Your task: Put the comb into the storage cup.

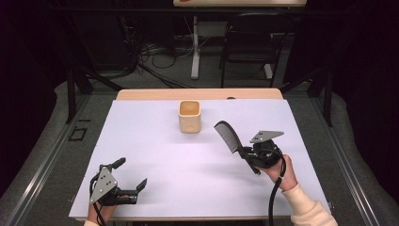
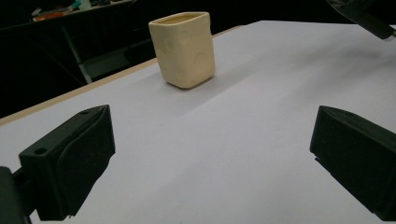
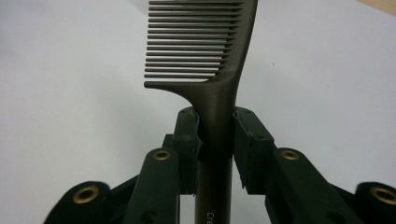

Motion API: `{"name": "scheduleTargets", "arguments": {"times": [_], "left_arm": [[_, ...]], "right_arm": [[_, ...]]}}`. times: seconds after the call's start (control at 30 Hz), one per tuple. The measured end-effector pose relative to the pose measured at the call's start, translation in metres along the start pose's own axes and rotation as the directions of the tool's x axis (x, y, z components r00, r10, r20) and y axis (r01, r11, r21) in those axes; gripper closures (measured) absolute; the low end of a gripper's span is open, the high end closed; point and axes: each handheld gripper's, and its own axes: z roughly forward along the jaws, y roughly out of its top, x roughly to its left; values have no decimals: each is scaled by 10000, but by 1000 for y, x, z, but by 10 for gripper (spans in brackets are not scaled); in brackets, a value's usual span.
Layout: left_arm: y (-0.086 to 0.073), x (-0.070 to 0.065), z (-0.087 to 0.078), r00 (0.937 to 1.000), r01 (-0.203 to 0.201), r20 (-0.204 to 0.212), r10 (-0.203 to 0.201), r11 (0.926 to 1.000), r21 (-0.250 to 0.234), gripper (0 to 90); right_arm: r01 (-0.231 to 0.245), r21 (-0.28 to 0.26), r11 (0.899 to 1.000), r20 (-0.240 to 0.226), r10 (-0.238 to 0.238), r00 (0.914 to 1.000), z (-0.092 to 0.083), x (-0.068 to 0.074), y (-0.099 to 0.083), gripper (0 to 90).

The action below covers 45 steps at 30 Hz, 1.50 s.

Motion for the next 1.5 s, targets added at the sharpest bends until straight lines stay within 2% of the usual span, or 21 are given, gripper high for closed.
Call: {"name": "scheduleTargets", "arguments": {"times": [0.53,0.7,0.97,1.5], "left_arm": [[0,0,0,10000,-12,7,12,10000,23,2],[0,0,0,10000,-4,6,4,10000,8,2],[0,0,0,10000,18,13,-18,10000,21,2],[0,0,0,10000,26,-36,-26,10000,29,2]], "right_arm": [[-119,-781,9969,159,132,9998,-5,2,3,721],[11,-1105,9939,176,8,9998,-5,8,10,721],[67,-1335,9910,214,-39,9998,-3,9,13,721],[135,-2008,9795,199,-97,9998,-2,13,22,722]]}}
